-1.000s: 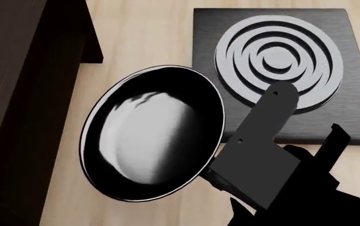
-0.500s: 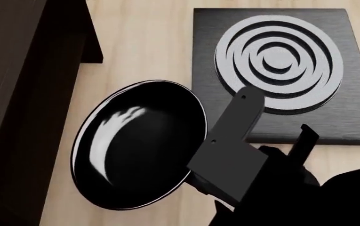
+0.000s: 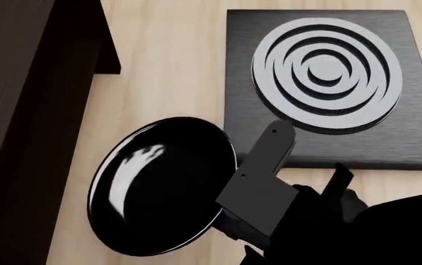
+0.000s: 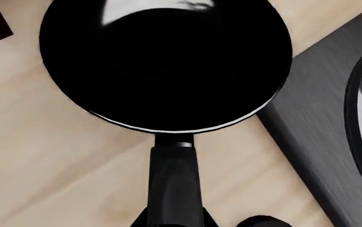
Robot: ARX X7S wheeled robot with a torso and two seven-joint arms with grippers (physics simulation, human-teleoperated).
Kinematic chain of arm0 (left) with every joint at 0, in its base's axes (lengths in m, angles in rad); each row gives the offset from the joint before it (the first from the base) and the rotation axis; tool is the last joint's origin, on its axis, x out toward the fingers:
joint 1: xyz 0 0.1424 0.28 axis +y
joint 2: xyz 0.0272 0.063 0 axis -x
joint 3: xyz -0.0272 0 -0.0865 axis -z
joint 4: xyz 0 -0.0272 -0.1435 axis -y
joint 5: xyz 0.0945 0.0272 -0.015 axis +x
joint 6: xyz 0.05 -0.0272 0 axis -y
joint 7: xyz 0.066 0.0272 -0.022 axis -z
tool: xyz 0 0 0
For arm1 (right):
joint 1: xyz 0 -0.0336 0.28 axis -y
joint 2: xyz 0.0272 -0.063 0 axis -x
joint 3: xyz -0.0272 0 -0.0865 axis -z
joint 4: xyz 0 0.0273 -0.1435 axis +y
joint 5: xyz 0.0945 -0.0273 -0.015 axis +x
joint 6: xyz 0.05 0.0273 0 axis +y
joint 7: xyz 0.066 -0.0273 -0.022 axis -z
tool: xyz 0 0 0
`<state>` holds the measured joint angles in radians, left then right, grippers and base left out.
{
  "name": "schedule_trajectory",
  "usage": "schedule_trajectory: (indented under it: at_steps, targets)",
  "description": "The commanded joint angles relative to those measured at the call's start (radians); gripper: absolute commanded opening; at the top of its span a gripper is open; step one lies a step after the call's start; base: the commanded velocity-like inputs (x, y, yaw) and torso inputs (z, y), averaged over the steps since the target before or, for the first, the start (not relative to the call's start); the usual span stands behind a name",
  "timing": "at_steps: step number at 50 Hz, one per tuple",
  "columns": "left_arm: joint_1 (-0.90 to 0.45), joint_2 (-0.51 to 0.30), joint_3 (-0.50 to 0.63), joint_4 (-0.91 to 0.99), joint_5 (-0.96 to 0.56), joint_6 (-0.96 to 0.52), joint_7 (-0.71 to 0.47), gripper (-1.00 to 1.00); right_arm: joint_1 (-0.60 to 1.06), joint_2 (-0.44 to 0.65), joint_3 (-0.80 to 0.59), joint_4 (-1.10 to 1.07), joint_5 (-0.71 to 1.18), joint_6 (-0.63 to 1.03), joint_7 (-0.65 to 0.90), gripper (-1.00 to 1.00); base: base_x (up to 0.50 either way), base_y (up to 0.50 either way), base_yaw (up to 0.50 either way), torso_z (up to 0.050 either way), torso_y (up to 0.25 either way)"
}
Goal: Put the frying pan under the cabinet shelf.
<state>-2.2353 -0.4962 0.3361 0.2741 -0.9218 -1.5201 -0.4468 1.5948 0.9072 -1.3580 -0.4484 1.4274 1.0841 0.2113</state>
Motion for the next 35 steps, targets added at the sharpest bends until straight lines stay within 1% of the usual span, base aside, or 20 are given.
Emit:
schedule_trajectory:
  at_steps: [1,12,20,25,35]
  targets:
    - [-0.002,-0.016,0.001,0.001,-0.026,-0.001,-0.017,1.00,-0.062,-0.041,-0.002,0.075,-0.164,-0.103,-0.084,-1.00,0.00,0.00,0.00,0.000,0.000]
    - [0.024,-0.028,0.004,0.011,-0.053,0.005,-0.039,1.00,-0.142,-0.085,-0.022,0.172,-0.237,-0.203,-0.143,-1.00,0.00,0.00,0.00,0.001,0.000]
    - [0.031,-0.034,0.006,0.009,-0.072,0.006,-0.049,1.00,-0.155,-0.120,-0.031,0.203,-0.255,-0.218,-0.158,-1.00,0.00,0.00,0.00,0.000,0.000]
    - [0.038,-0.031,-0.012,0.003,-0.092,0.006,-0.062,1.00,-0.162,-0.139,-0.032,0.230,-0.262,-0.229,-0.170,-1.00,0.00,0.00,0.00,0.000,0.000]
    - [0.055,-0.048,-0.003,0.009,-0.107,0.019,-0.073,1.00,-0.185,-0.185,-0.052,0.268,-0.287,-0.245,-0.196,-1.00,0.00,0.00,0.00,0.000,0.000]
